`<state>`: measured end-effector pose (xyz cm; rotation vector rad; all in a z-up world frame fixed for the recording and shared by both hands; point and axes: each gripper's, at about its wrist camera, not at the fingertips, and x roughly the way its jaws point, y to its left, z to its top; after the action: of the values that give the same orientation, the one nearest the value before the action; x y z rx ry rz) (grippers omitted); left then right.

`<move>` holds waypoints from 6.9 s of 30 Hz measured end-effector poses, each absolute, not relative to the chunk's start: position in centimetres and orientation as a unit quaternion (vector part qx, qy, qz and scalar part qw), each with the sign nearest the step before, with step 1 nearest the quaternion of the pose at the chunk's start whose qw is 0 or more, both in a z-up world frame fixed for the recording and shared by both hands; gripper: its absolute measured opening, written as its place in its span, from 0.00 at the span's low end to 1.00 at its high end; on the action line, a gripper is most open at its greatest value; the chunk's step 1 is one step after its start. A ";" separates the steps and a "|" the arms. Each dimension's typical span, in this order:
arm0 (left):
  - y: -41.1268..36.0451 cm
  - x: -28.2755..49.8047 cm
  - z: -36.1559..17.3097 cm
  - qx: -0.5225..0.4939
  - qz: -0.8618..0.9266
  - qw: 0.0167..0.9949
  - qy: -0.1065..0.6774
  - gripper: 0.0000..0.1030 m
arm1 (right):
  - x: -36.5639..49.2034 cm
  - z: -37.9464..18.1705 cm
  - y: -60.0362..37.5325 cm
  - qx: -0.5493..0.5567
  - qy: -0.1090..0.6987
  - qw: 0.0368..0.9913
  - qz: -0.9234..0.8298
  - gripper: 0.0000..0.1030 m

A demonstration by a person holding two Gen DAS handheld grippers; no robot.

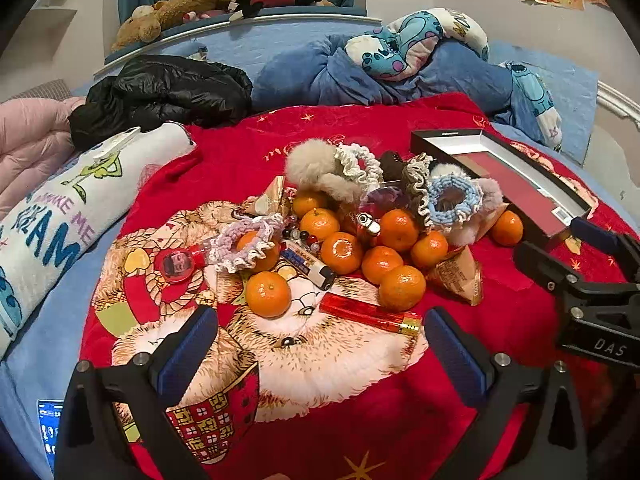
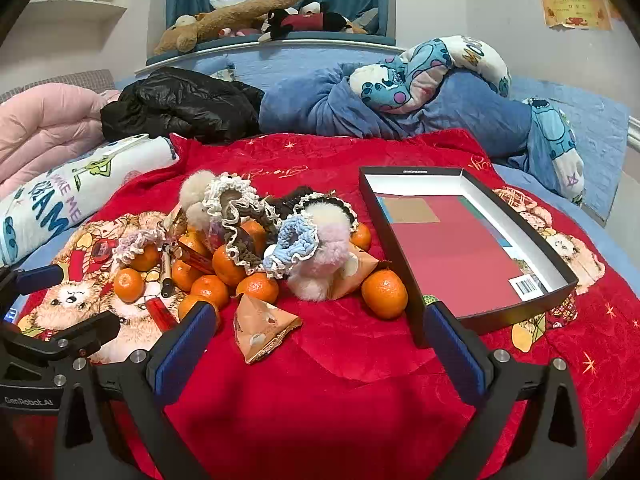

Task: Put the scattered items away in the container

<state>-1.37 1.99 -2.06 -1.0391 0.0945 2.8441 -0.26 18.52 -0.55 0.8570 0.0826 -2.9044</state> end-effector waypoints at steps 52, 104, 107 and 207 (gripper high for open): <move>4.4 -1.8 -3.0 -0.365 0.926 0.082 0.047 1.00 | -0.8 -1.0 19.0 0.303 0.011 0.068 -0.950 1.00; 7.1 -7.4 -7.9 -0.422 0.900 0.100 0.048 0.87 | -1.2 -1.2 23.5 0.313 -0.036 0.052 -0.948 1.00; 7.0 -7.7 -8.2 -0.426 0.898 0.103 0.039 0.78 | -1.2 -1.1 23.7 0.313 -0.041 0.051 -0.947 1.00; 1.9 -4.2 -9.0 -0.389 0.914 0.103 -0.058 0.13 | -2.4 -2.2 18.6 0.317 -0.022 0.084 -0.945 1.00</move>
<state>-4.23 1.86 -8.99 -1.1474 -0.1701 2.6967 -2.40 18.57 -2.16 0.9451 -0.0652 -2.8187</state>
